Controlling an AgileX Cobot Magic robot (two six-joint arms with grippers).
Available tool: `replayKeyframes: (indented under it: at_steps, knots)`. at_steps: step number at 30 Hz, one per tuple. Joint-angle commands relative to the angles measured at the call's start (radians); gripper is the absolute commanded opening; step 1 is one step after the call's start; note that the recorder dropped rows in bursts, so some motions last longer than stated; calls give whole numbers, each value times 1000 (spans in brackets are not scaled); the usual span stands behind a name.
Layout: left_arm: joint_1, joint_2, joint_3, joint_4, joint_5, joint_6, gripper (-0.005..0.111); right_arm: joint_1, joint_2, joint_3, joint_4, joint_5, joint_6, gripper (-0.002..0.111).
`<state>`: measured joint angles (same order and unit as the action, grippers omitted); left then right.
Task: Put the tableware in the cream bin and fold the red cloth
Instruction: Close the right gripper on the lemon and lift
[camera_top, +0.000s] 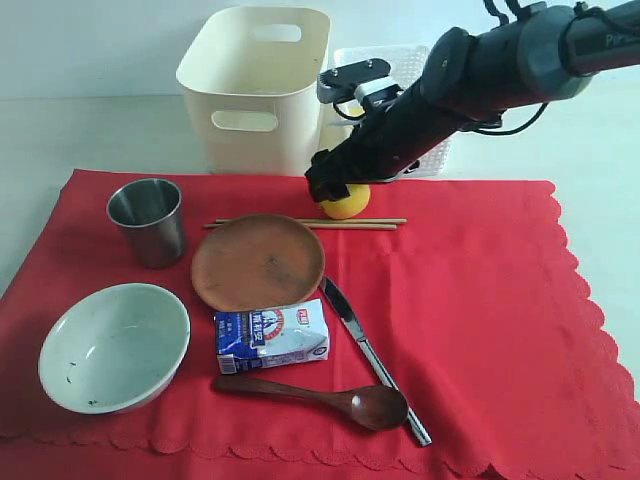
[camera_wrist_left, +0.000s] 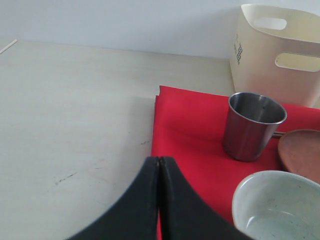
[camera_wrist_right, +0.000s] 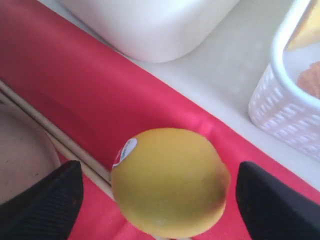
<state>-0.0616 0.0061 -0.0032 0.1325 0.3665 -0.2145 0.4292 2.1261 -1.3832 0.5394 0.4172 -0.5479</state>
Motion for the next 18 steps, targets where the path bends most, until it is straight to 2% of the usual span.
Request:
replayKeyframes:
  at_steps: [1, 9, 11, 13, 18]
  knots:
    - [4, -6, 3, -5, -9, 0, 0, 1, 36, -41, 16, -1, 2, 86]
    - [4, -6, 3, -5, -9, 0, 0, 1, 75, -52, 16, -1, 2, 86]
    - [4, -6, 3, -5, -9, 0, 0, 1, 75, -52, 16, -1, 2, 83]
    - [4, -6, 3, -5, -9, 0, 0, 1, 75, -52, 16, -3, 8, 74]
    - [4, -6, 3, -5, -9, 0, 0, 1, 73, -52, 16, 7, 58, 36]
